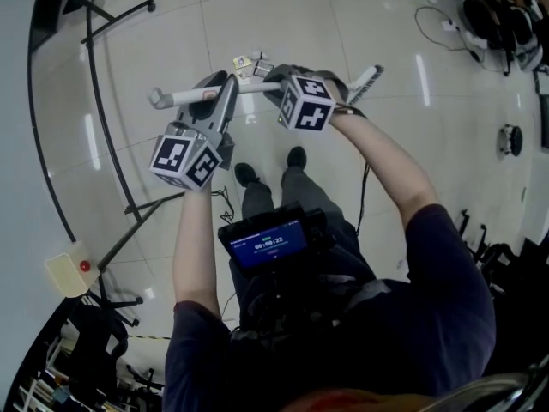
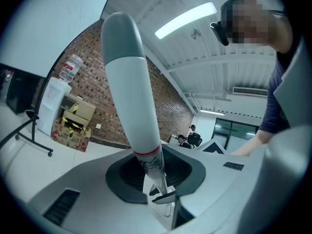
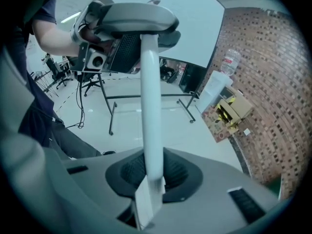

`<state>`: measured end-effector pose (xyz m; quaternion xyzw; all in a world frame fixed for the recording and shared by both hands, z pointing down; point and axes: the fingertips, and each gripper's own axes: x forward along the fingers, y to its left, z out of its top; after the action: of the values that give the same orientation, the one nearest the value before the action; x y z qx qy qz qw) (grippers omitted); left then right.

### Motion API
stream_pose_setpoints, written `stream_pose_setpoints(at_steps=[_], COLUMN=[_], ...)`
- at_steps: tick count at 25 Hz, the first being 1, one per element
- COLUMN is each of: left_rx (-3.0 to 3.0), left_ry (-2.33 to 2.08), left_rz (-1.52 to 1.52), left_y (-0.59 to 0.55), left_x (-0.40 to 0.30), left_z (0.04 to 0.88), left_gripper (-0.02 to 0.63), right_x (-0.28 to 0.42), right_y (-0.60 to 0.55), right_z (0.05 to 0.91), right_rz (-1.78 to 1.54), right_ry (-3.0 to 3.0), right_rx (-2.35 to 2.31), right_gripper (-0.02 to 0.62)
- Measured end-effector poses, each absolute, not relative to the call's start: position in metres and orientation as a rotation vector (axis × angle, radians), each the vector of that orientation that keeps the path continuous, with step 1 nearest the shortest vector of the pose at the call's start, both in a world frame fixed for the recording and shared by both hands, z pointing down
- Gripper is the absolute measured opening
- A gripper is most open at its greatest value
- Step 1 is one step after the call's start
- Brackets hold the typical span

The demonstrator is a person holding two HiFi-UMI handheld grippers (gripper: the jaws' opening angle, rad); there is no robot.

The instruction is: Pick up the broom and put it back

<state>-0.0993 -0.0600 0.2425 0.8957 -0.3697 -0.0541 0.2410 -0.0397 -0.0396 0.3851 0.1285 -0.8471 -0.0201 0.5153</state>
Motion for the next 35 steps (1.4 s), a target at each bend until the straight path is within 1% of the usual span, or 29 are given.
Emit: stream_pose_setpoints(at_steps=[4,10,16,19,24,30,35], left_rx=[2.276,2.084,2.028,2.066,2.056,1.898,1.76], left_ry=[-1.031,-1.052,-1.051,-1.054,-1.094,-1.166,-1.166], left_rz=[-0.204,-0.254,-0.182,-0.137,-0.134,-0.161,-0.197], left_y=[-0.071,-0.048,-0.039,-0.042,-0.044,-0.039,-0.018], left_x=[-0.107,-0.127,-0.123,-0.119,-0.124,-0.167,-0.187], left_z=[0.312,0.421,0.535,0.573,0.624,0.705,0.784], left_gripper=[0.069,0.069,0.069,0.069,0.068,0.067,0.069], right_x=[-0.036,-0.042,-0.04,-0.04,-0.051,-0.081,-0.088], right_y=[-0.042,-0.011,0.005,0.006,0.007,0.012,0.031], right_z=[0.441,0.538,0.647,0.698,0.755,0.819,0.883], right_rz=[-0.008,0.054,0.121,0.138,0.158,0.136,0.135], right_ry=[-1.996,-1.925,-1.9,-1.895,-1.895,-1.902,-1.892], right_rx=[0.23,0.105,0.007,-0.012,-0.046,-0.102,-0.099], right_gripper=[0.075,0.075,0.075,0.075,0.075,0.075,0.075])
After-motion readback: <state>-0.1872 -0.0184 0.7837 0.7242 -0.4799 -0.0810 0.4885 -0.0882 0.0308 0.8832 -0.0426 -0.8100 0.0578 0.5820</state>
